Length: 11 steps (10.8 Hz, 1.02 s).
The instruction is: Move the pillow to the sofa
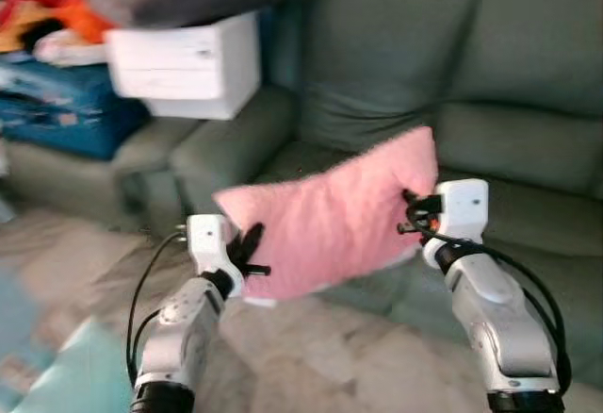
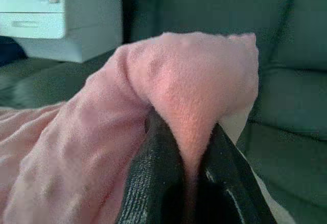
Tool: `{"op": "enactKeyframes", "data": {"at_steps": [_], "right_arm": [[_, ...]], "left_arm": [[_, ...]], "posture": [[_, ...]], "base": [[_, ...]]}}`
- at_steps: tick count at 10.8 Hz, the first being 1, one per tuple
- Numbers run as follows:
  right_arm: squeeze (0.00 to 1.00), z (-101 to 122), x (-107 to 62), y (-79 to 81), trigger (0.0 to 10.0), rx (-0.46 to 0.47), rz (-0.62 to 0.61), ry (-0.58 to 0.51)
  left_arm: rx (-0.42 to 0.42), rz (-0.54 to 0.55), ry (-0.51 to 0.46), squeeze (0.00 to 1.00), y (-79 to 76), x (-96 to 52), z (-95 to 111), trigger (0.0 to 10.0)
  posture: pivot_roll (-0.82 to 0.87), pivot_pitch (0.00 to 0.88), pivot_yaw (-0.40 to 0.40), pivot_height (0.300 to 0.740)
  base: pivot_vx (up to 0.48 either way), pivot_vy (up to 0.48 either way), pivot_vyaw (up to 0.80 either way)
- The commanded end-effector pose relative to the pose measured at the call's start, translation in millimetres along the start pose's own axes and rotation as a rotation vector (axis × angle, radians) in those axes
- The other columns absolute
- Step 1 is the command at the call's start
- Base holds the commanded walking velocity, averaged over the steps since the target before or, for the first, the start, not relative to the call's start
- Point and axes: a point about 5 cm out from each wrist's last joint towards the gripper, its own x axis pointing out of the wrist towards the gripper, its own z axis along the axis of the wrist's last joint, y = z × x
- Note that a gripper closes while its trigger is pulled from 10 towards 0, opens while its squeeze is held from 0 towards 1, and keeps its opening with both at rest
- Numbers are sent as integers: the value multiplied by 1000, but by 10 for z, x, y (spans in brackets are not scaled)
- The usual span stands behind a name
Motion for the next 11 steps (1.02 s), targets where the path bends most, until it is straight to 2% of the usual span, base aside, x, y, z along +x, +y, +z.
{"op": "enactKeyframes", "data": {"at_steps": [1, 3, 11], "right_arm": [[0, 98, 30, 128, 10000, 6, 49, -40], [0, 98, 27, 132, 10000, 4, 50, -39], [0, 94, 42, 132, 10000, 4, 48, -34]], "left_arm": [[5, 39, 3, 0, 99, -28, 29, 10000], [3, 36, 5, 0, 81, -17, 32, 10000], [15, 22, 5, 0, 52, -10, 32, 10000]], "posture": [[-256, 0, 19, 740], [-256, 0, 18, 740], [-257, 0, 19, 740]], "base": [[0, 0, 0], [0, 0, 0], [0, -325, 0]]}}
